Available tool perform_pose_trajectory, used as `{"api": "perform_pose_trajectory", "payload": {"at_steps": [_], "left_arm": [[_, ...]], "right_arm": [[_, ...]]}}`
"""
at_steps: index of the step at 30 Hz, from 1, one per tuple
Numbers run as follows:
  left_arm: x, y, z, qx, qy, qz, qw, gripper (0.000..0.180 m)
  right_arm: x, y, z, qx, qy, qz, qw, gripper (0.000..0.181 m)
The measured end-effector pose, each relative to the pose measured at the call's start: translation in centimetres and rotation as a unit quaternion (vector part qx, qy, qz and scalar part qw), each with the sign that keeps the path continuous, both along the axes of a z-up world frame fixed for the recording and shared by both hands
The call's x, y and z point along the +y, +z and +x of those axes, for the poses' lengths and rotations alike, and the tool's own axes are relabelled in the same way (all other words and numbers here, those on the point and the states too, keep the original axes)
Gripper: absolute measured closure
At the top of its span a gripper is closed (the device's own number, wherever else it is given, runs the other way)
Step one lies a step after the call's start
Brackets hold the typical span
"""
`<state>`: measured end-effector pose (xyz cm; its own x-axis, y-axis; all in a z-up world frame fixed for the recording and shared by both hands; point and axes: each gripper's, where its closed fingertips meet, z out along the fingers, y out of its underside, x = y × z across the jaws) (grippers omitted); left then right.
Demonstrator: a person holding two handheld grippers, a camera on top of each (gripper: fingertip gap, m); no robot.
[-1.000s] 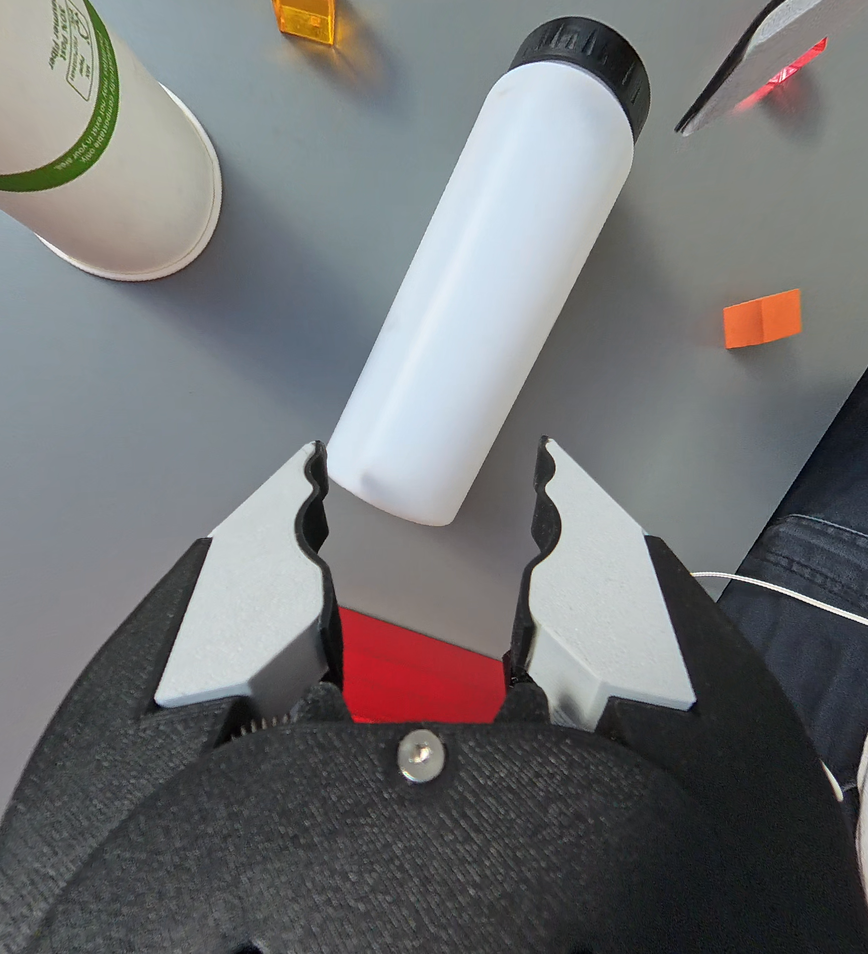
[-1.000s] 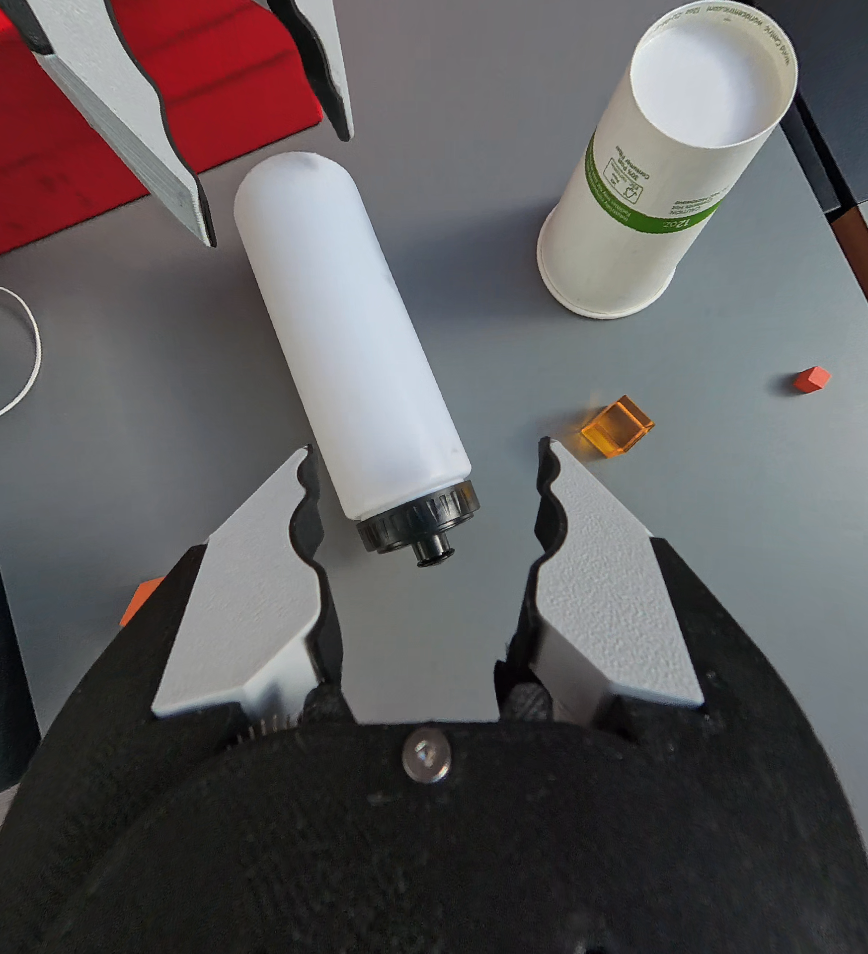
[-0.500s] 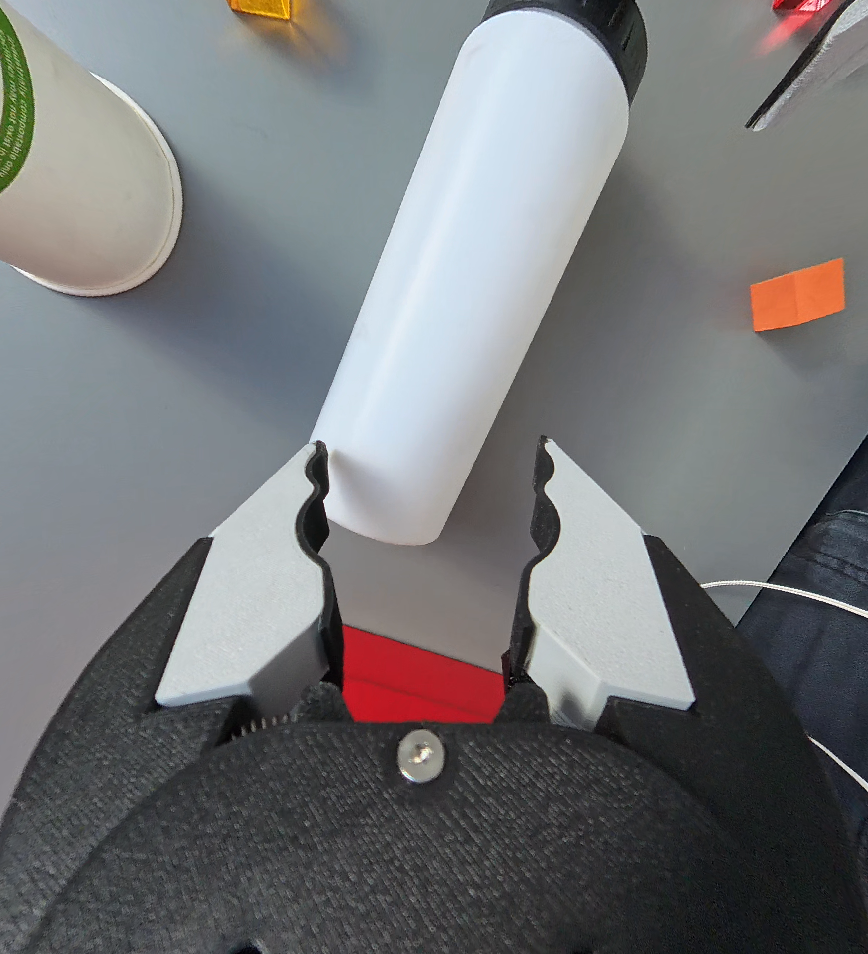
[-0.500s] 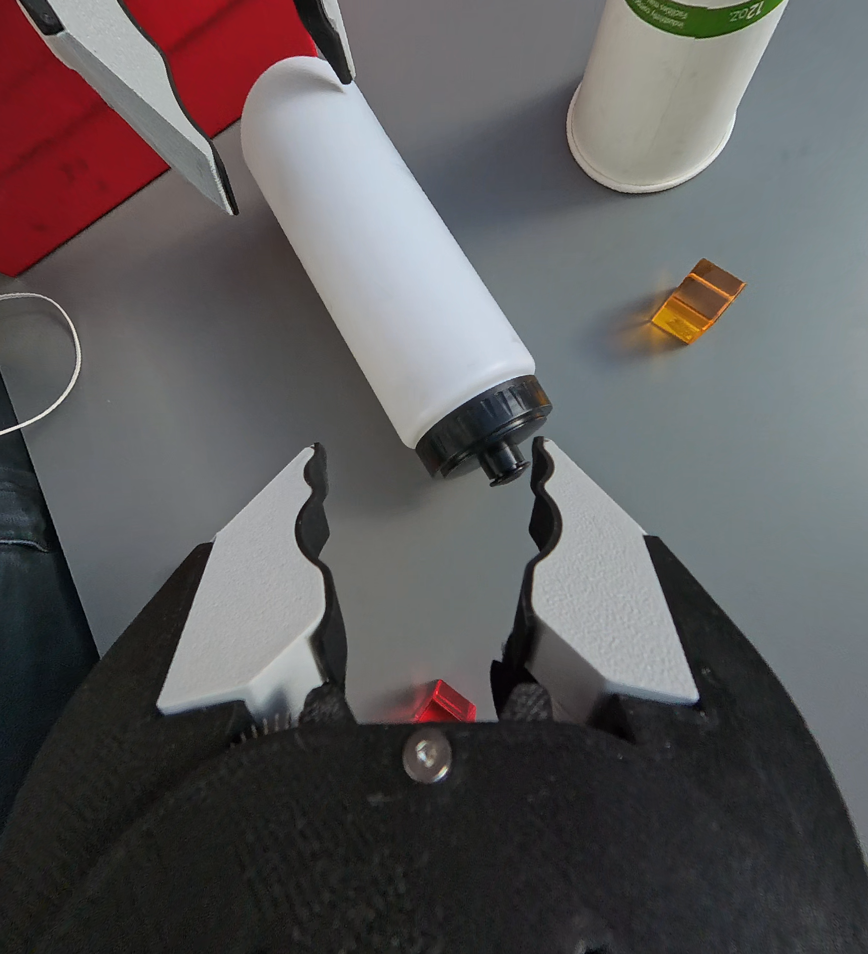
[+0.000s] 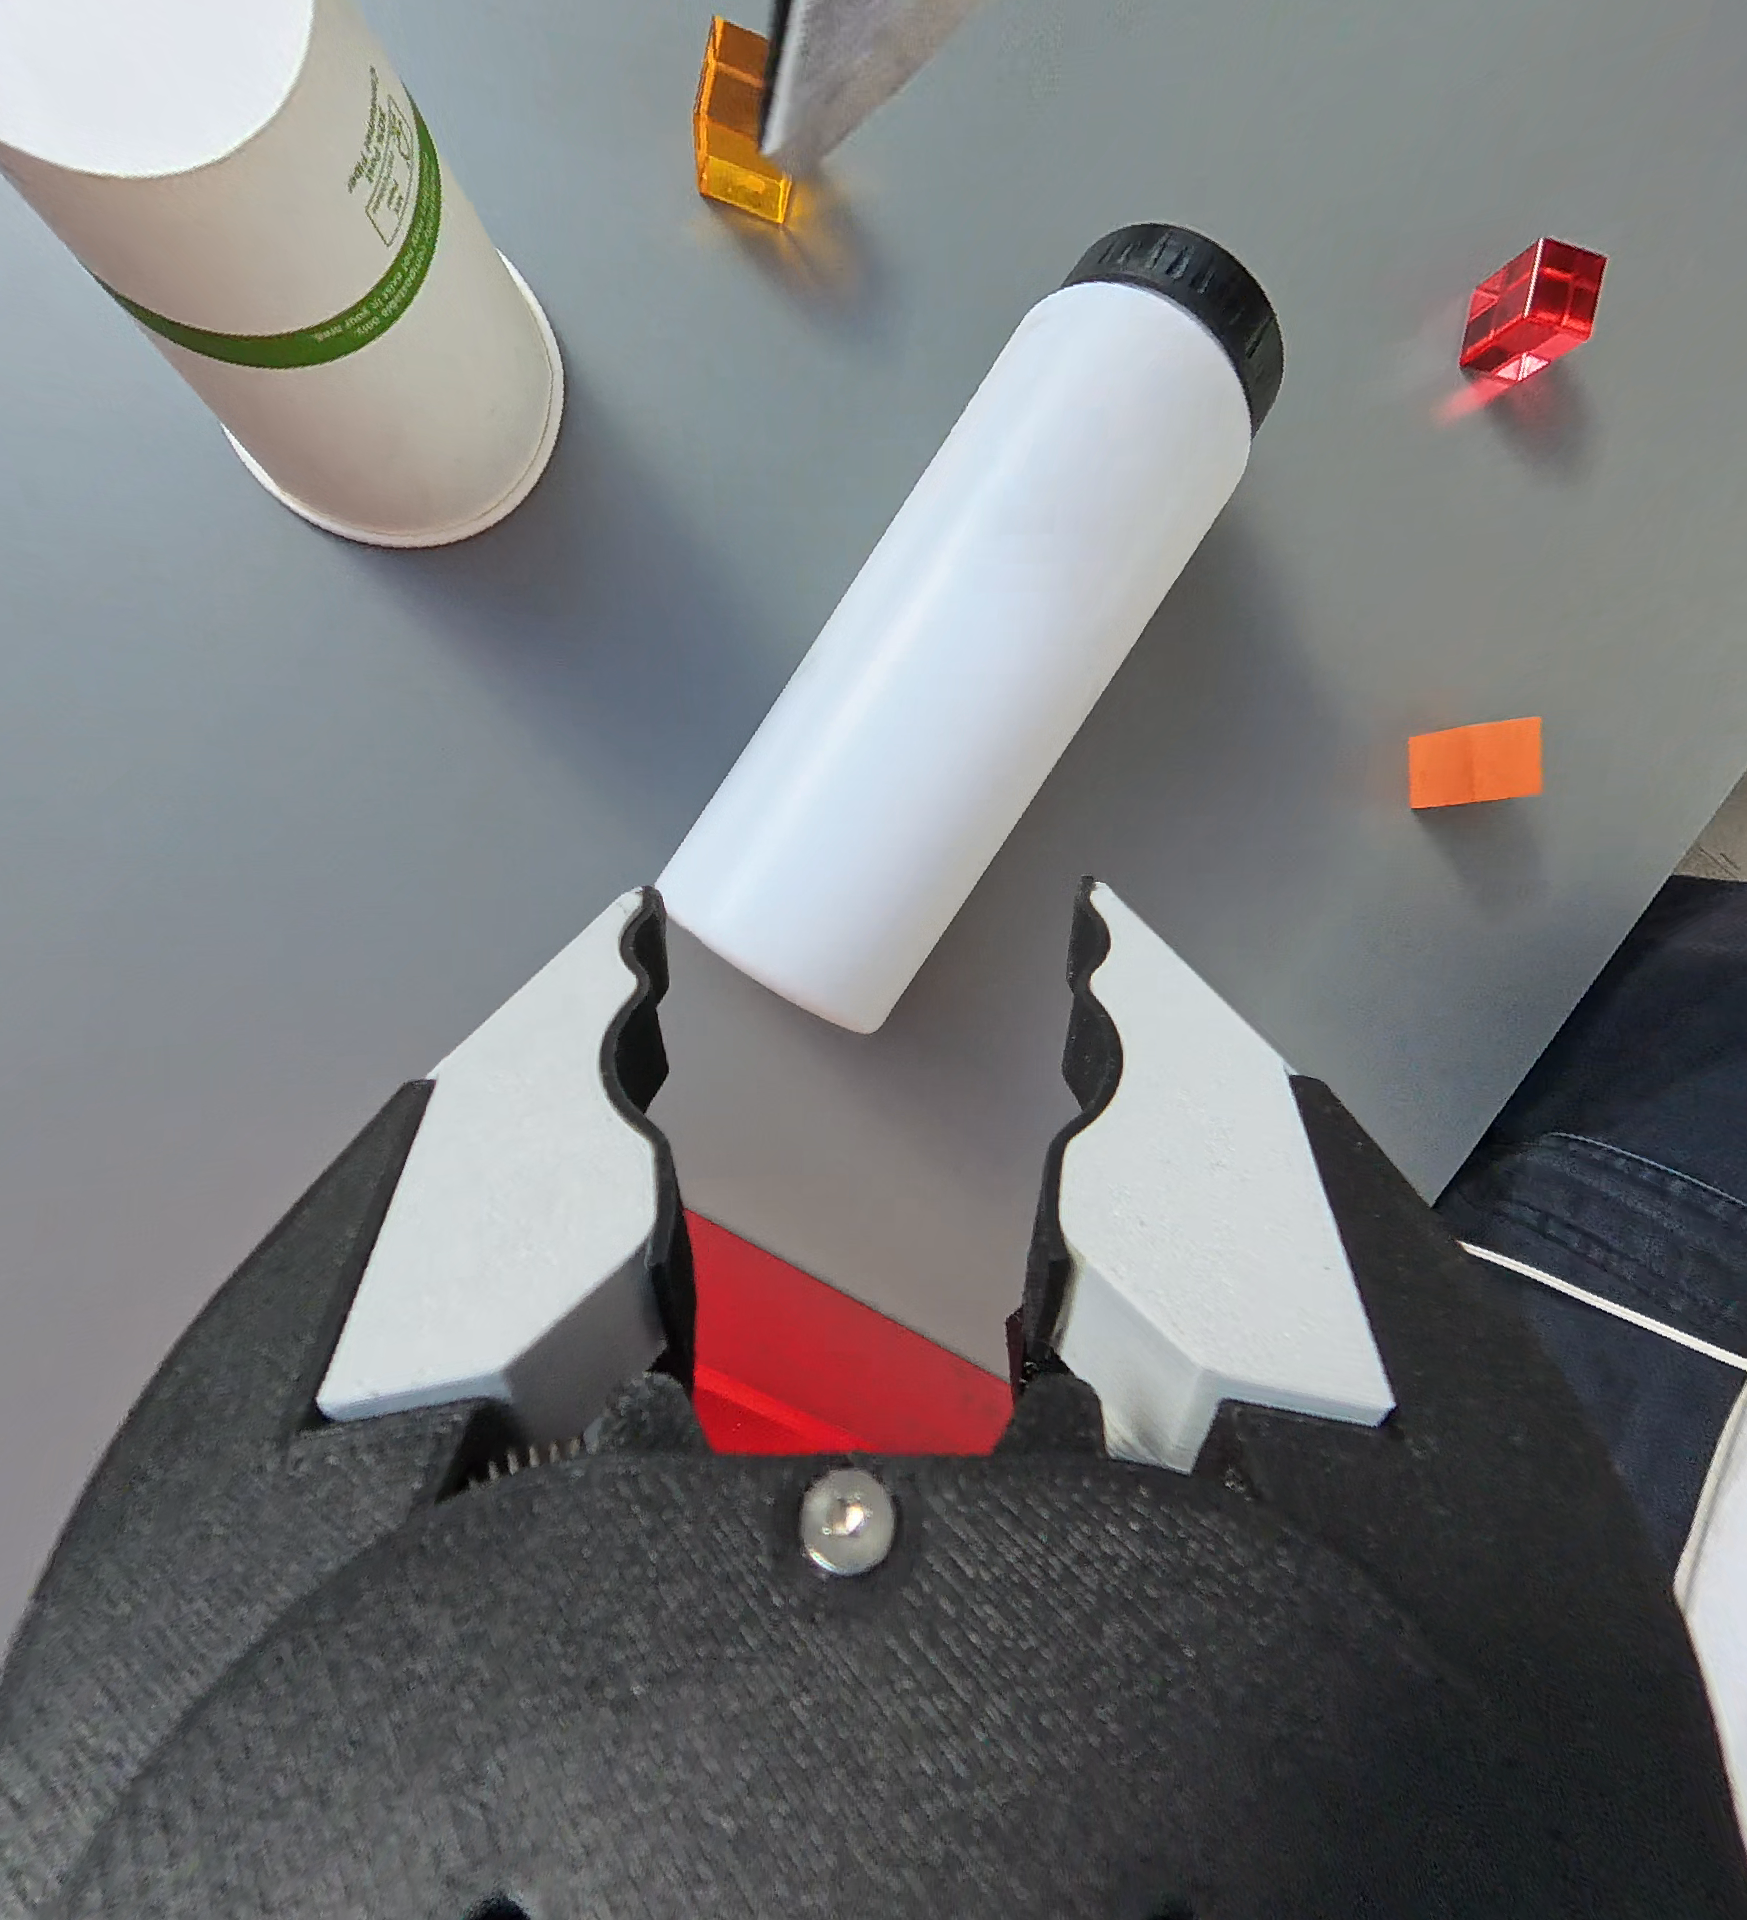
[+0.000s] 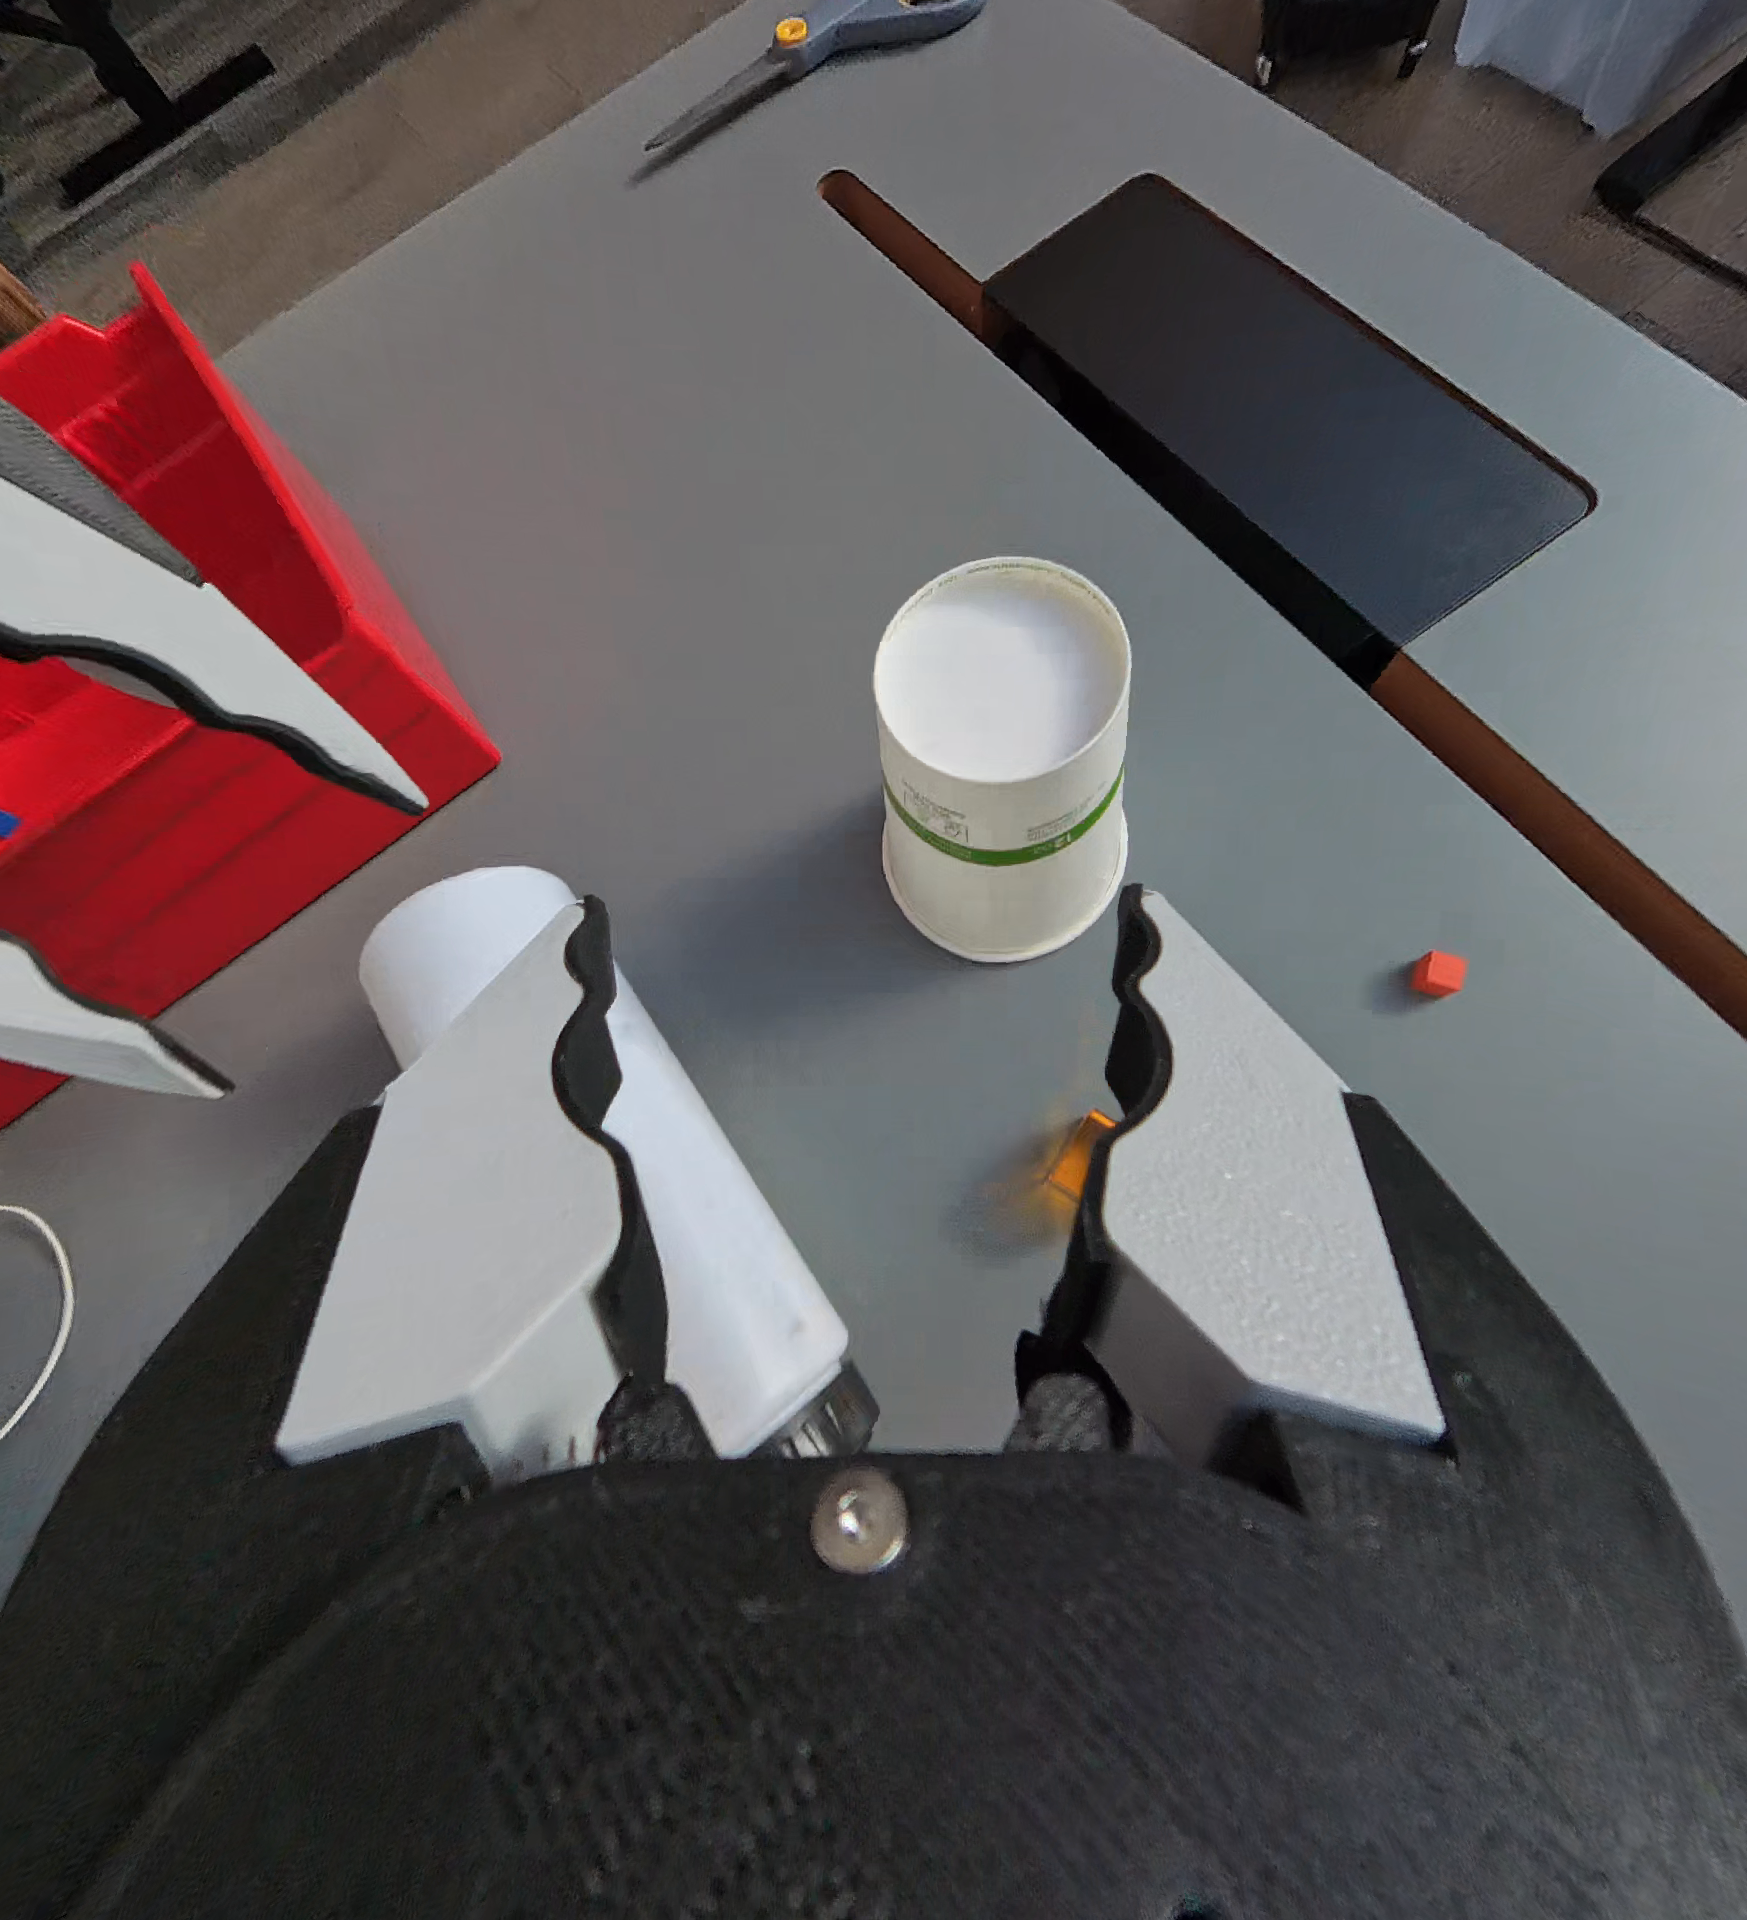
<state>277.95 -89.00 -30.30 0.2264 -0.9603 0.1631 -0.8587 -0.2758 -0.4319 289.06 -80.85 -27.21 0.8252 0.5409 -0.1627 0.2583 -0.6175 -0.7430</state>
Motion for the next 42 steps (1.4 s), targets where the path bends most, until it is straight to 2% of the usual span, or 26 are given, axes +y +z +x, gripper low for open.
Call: {"api": "perform_pose_trajectory", "payload": {"at_steps": [1,4,5,6,7,10,13,15,17,22,26,30,32,33,35,38,39,42], "left_arm": [[0.1,-0.1,-0.3,0.006,-0.001,0.003,1.000,0.102],[0.0,-0.2,-0.7,0.011,0.003,0.002,1.000,0.102],[-0.2,0.0,-0.7,0.006,0.009,-0.001,1.000,0.102],[-0.4,0.2,-0.7,-0.001,0.016,-0.005,1.000,0.103],[-0.7,0.4,-0.8,-0.007,0.021,-0.009,1.000,0.104],[-1.5,1.3,-1.4,-0.024,0.035,-0.015,0.999,0.104],[-2.8,3.2,-2.1,-0.058,0.054,-0.040,0.996,0.106],[-3.2,4.7,-3.2,-0.073,0.065,-0.041,0.994,0.106],[-3.4,6.4,-4.6,-0.083,0.078,-0.032,0.993,0.107],[-3.5,10.4,-6.3,-0.121,0.106,-0.009,0.987,0.112],[-3.4,11.7,-5.3,-0.129,0.090,0.015,0.987,0.118],[-4.1,9.3,-1.6,-0.108,0.027,-0.002,0.994,0.109],[-2.1,7.2,0.9,-0.085,-0.008,0.021,0.996,0.111],[-0.8,6.2,2.2,-0.077,-0.020,0.026,0.996,0.116],[0.9,3.8,4.9,-0.059,-0.036,-0.010,0.998,0.118],[1.0,0.0,7.8,-0.026,-0.066,-0.095,0.993,0.125],[0.9,-1.0,8.4,-0.017,-0.079,-0.108,0.991,0.128],[0.9,-3.3,9.0,0.014,-0.117,-0.103,0.988,0.129]], "right_arm": [[2.0,-0.8,-0.7,-0.026,0.005,0.002,1.000,0.078],[5.9,-4.6,-2.3,-0.096,0.021,-0.030,0.995,0.071],[6.4,-5.8,-2.6,-0.109,0.026,-0.047,0.993,0.086],[6.7,-6.5,-2.5,-0.127,0.032,-0.056,0.990,0.109],[7.2,-6.2,-2.9,-0.119,0.034,-0.045,0.991,0.111],[7.3,-3.1,-2.8,-0.094,0.024,-0.015,0.995,0.110],[3.3,3.5,-2.4,-0.087,0.022,0.041,0.995,0.111],[-2.3,7.1,-3.2,-0.046,0.025,0.031,0.998,0.111],[-8.5,8.0,-4.6,-0.012,0.028,0.007,0.999,0.111],[-18.5,-0.1,-6.9,-0.037,0.021,-0.063,0.997,0.111],[-19.1,-5.4,-7.4,-0.080,0.024,-0.065,0.994,0.111],[-18.4,-6.4,-8.4,-0.094,0.039,-0.024,0.995,0.110],[-18.6,-6.1,-8.4,-0.109,0.040,-0.012,0.993,0.102],[-18.7,-5.8,-8.1,-0.119,0.025,-0.007,0.993,0.101],[-19.4,-5.3,-6.9,-0.131,-0.034,-0.009,0.991,0.105],[-21.9,-5.1,-6.4,-0.093,-0.126,-0.054,0.986,0.124],[-22.9,-5.4,-7.2,-0.061,-0.141,-0.082,0.985,0.139],[-24.6,-7.0,-10.6,0.036,-0.164,-0.162,0.973,0.166]]}}
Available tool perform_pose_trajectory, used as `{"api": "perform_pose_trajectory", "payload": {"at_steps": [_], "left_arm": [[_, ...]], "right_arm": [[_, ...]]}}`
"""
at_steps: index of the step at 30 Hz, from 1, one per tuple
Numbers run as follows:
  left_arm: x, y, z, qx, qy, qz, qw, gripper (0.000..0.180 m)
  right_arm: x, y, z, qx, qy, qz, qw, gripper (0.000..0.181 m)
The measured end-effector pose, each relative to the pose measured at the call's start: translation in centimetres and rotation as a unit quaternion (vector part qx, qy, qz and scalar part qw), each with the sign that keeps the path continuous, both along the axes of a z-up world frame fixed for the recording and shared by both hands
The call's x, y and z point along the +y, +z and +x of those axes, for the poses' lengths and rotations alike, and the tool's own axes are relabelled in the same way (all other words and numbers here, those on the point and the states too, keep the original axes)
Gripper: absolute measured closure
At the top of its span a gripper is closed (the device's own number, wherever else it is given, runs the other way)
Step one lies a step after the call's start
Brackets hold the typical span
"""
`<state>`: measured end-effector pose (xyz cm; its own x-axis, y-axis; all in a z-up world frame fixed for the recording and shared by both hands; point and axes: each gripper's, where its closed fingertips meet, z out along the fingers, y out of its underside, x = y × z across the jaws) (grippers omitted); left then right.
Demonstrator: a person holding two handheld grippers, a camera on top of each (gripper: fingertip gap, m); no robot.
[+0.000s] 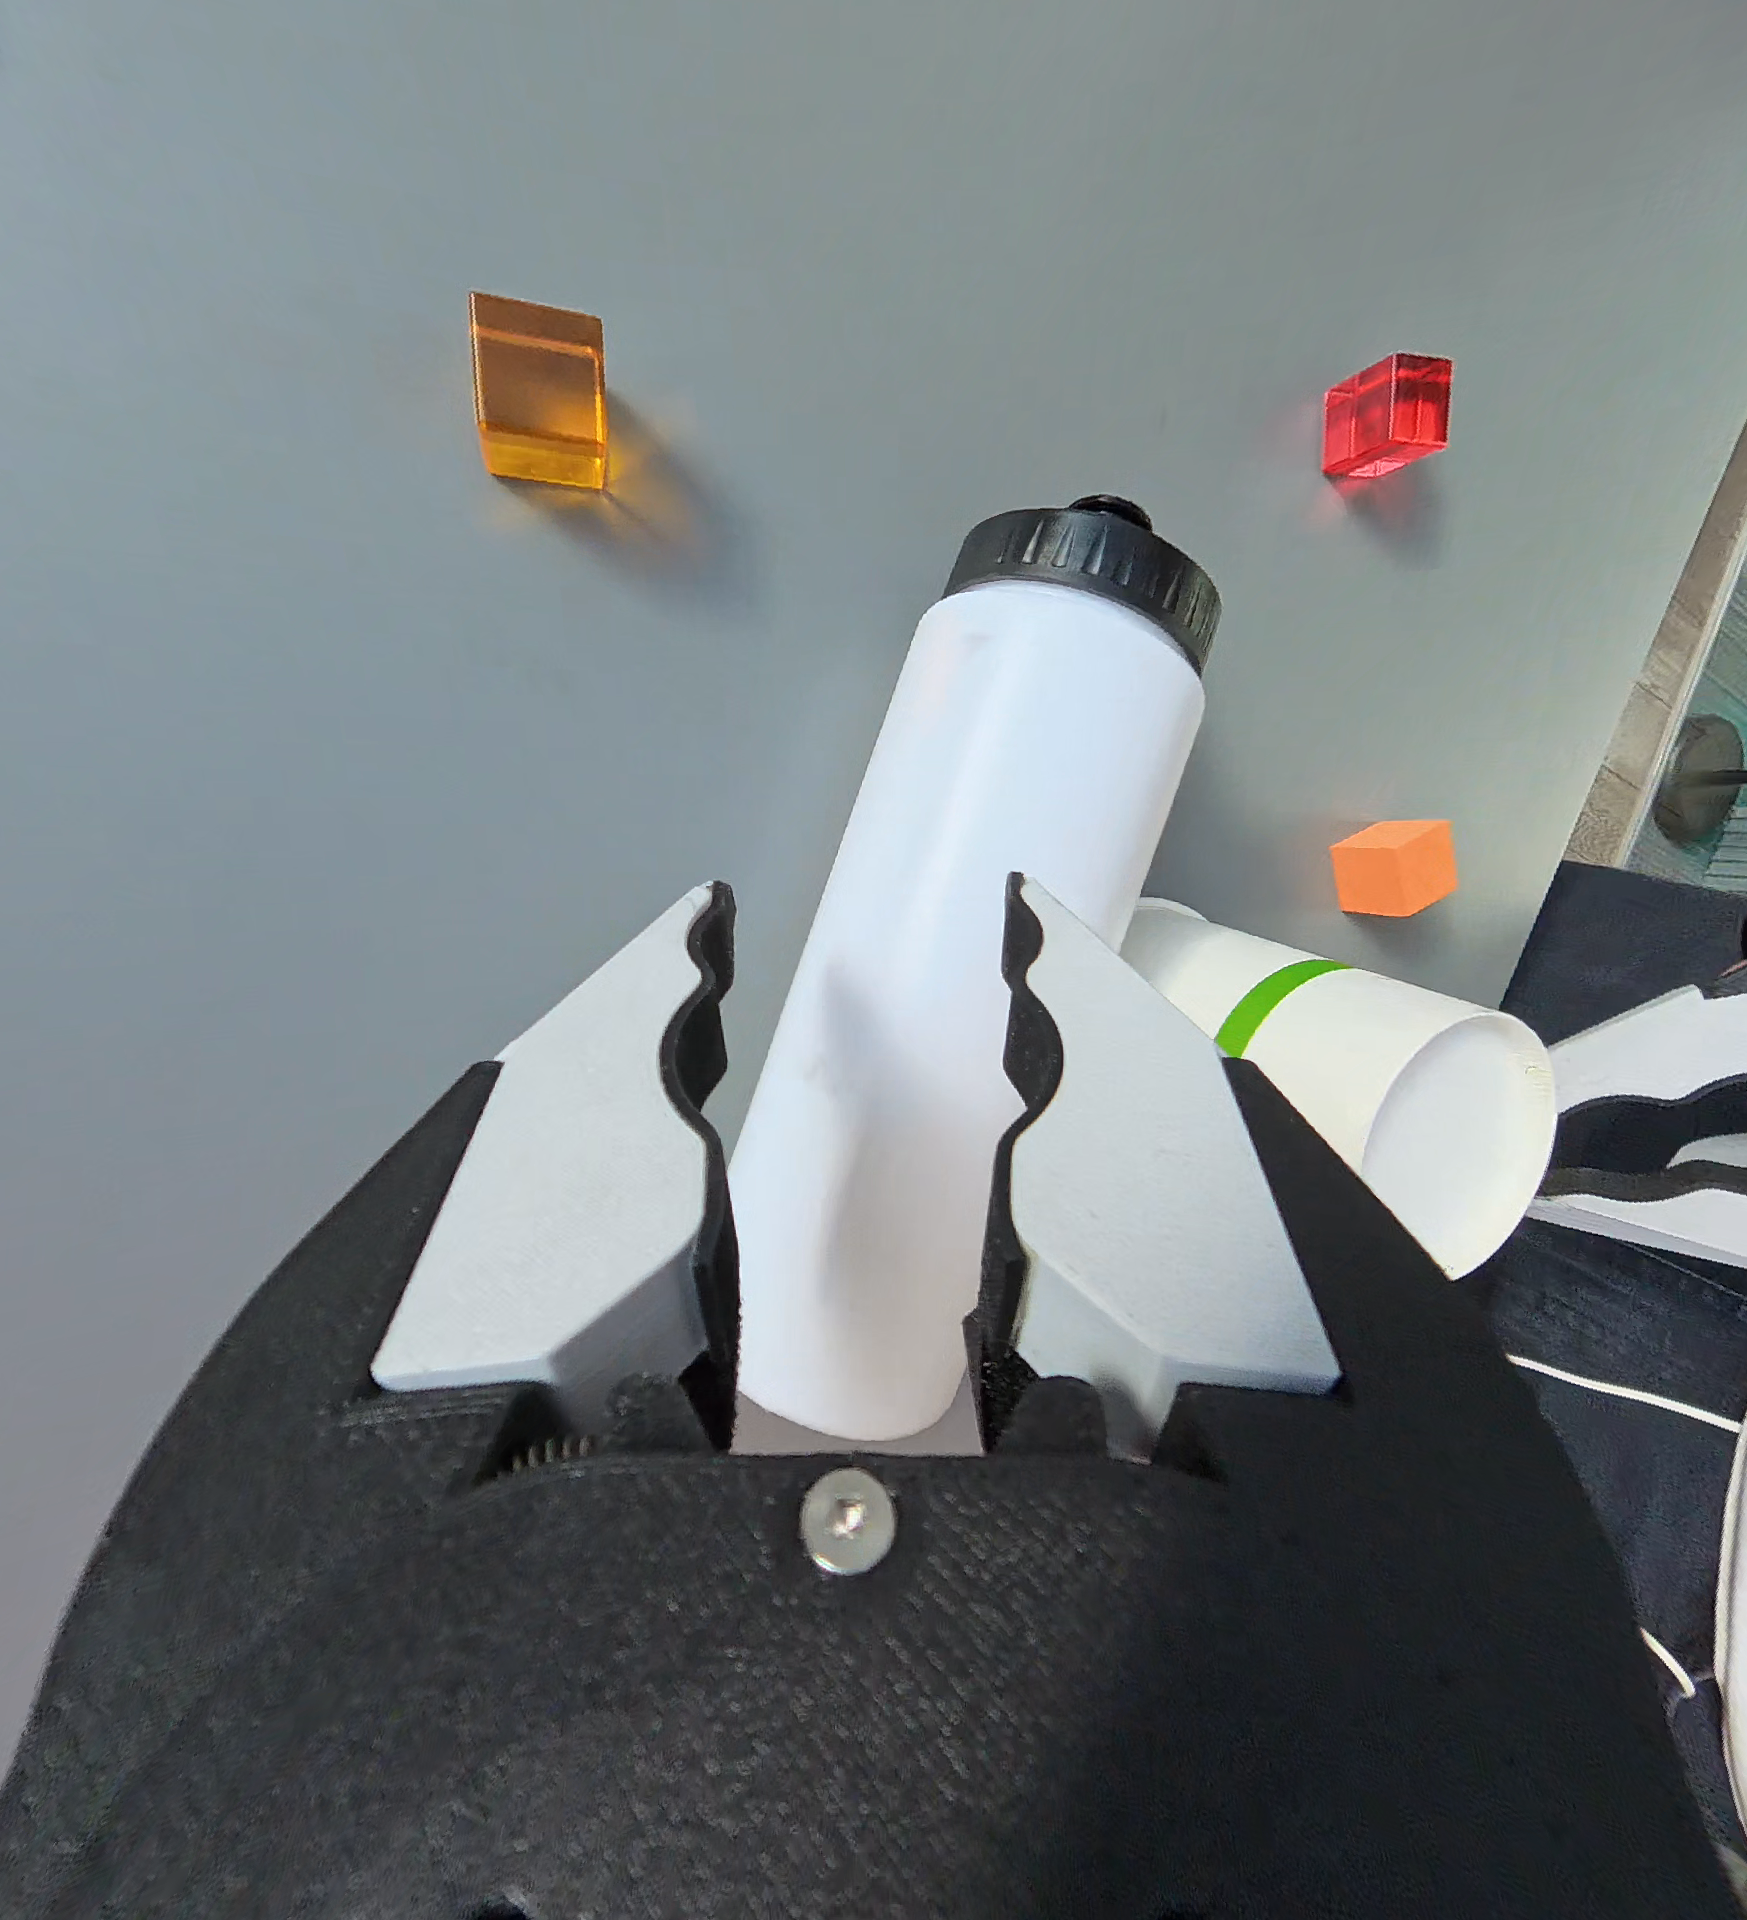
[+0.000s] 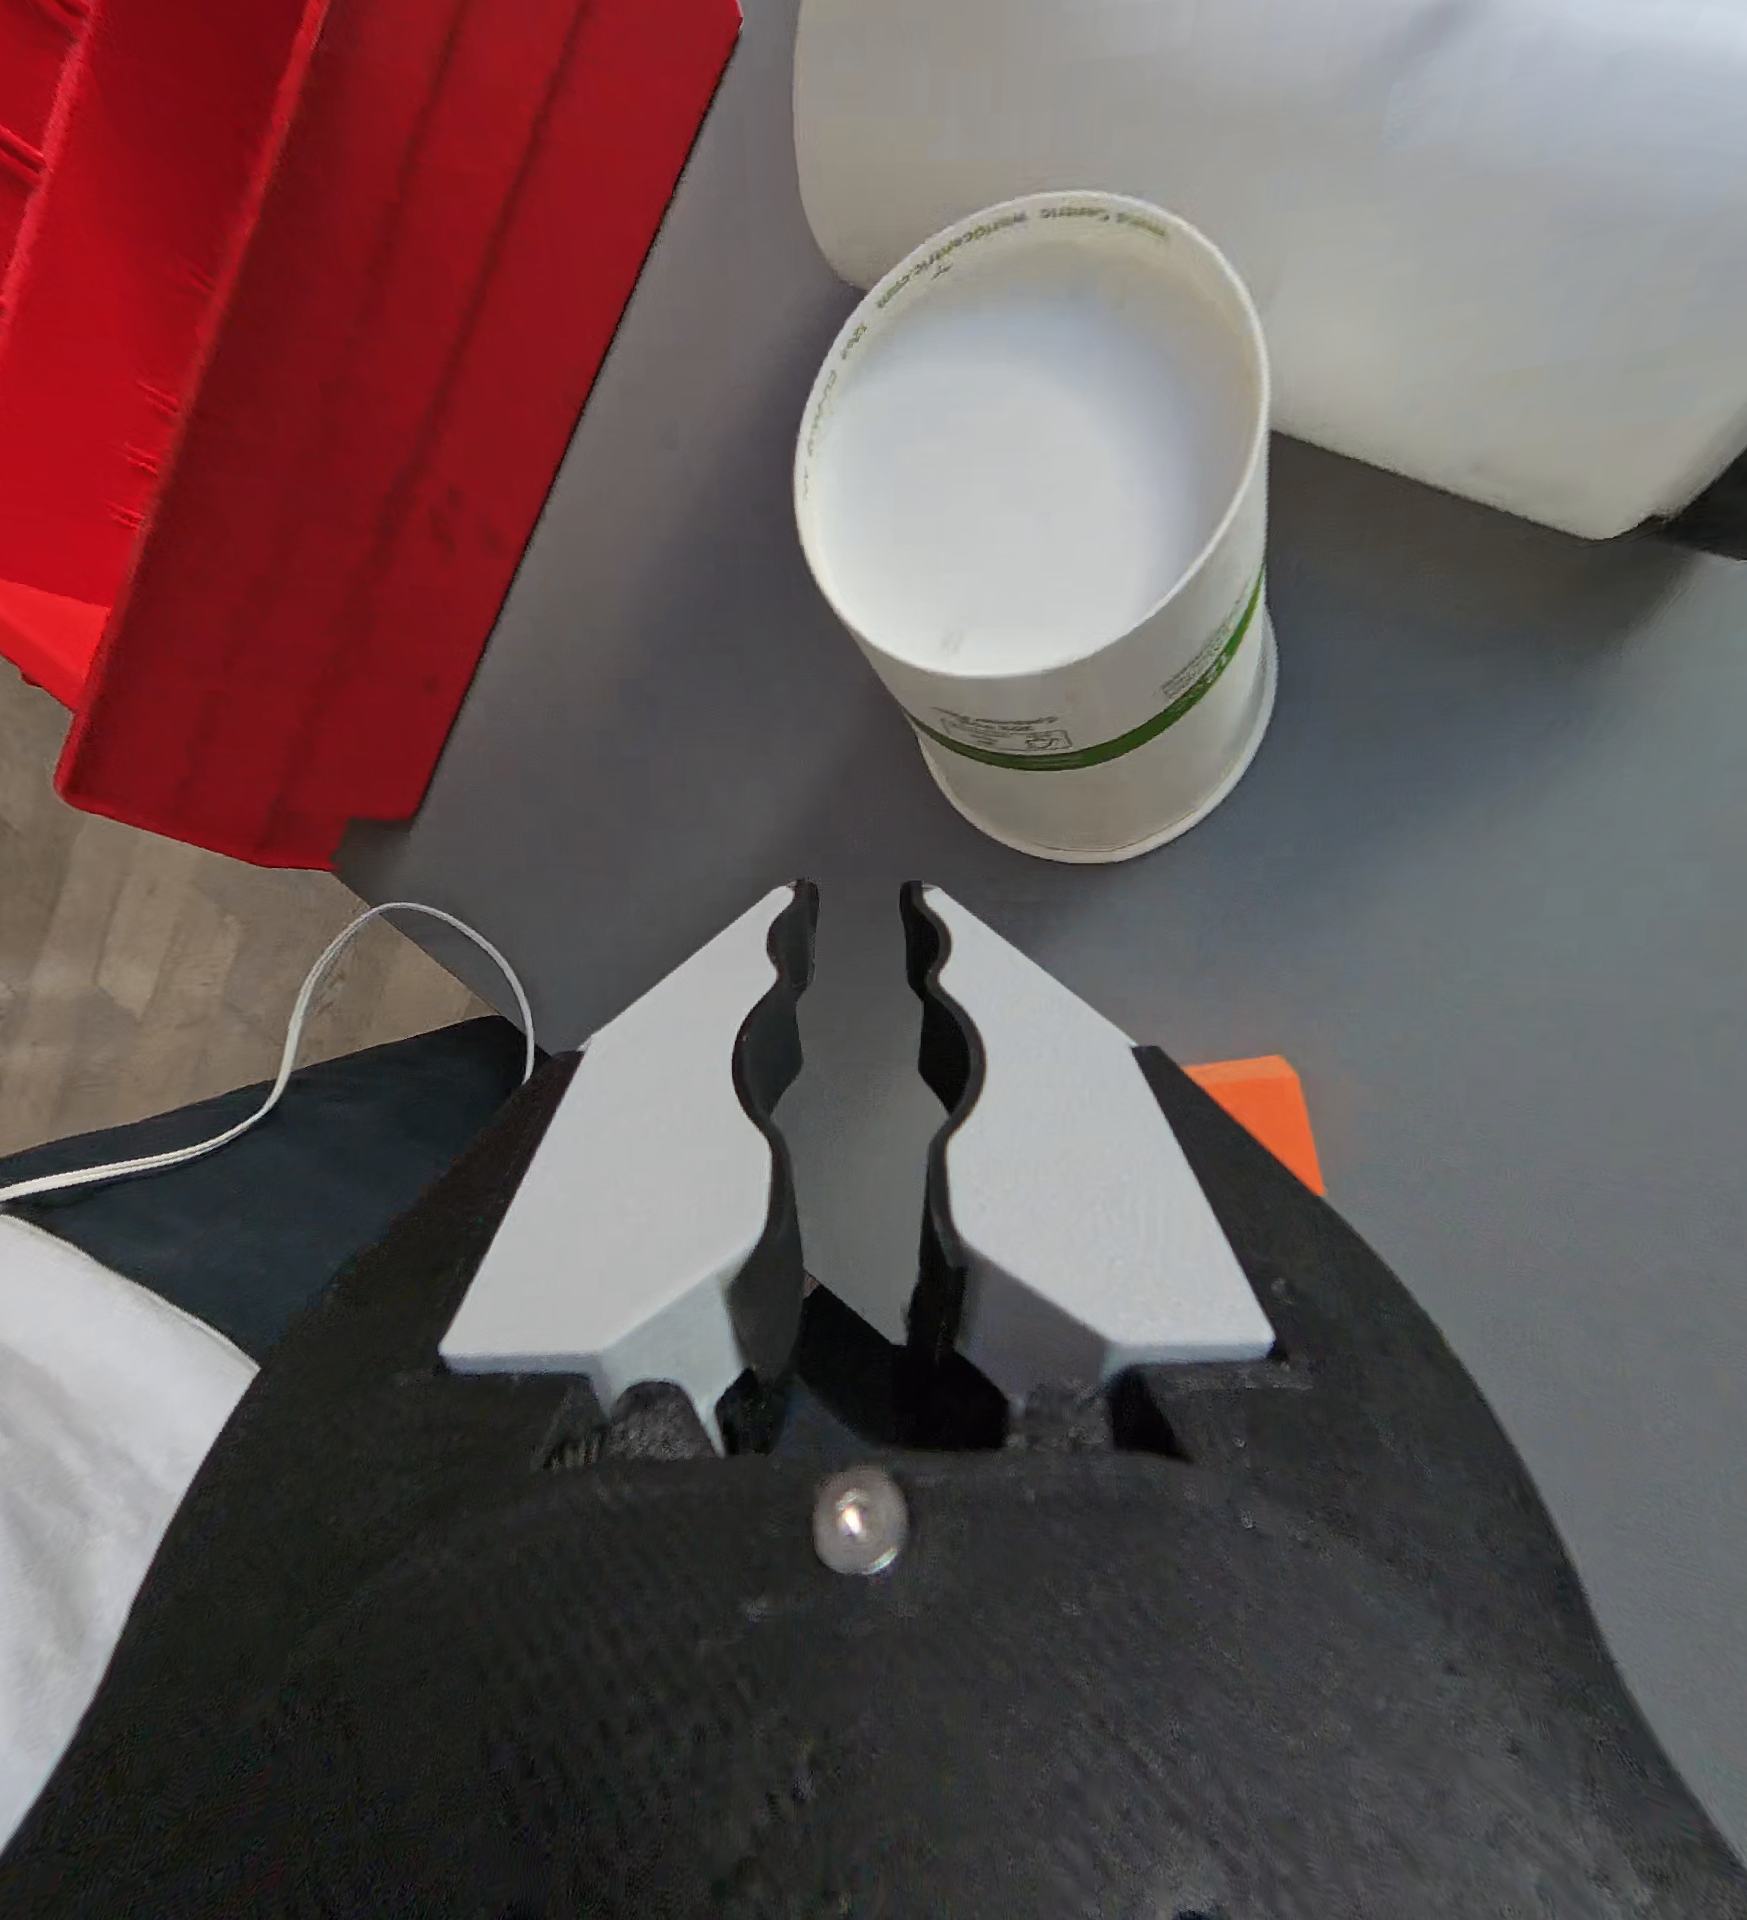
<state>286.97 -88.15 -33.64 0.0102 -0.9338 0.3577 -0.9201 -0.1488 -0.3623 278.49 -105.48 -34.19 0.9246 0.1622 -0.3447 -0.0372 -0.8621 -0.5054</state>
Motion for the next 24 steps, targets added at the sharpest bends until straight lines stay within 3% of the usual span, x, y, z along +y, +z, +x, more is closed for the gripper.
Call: {"api": "perform_pose_trajectory", "payload": {"at_steps": [6,8,11,20,24], "left_arm": [[-0.7,-1.7,-0.5,0.031,-0.049,-0.007,0.998,0.134],[-1.0,-2.2,-0.8,0.038,-0.066,-0.002,0.997,0.140],[-1.0,-2.2,-0.7,0.032,-0.065,-0.003,0.997,0.142],[-0.9,-2.8,-0.7,0.030,-0.060,0.009,0.998,0.126],[-0.4,-2.0,-0.7,0.017,-0.040,0.010,0.999,0.123]], "right_arm": [[2.1,-2.8,-0.5,-0.007,-0.045,0.003,0.999,0.165],[2.7,-2.9,-0.6,0.003,-0.049,0.008,0.999,0.177],[2.9,-3.1,-0.9,0.005,-0.048,0.004,0.999,0.179],[0.1,-1.7,0.1,-0.016,-0.015,-0.004,1.000,0.156],[-2.0,2.0,4.3,-0.037,-0.023,0.050,0.998,0.150]]}}
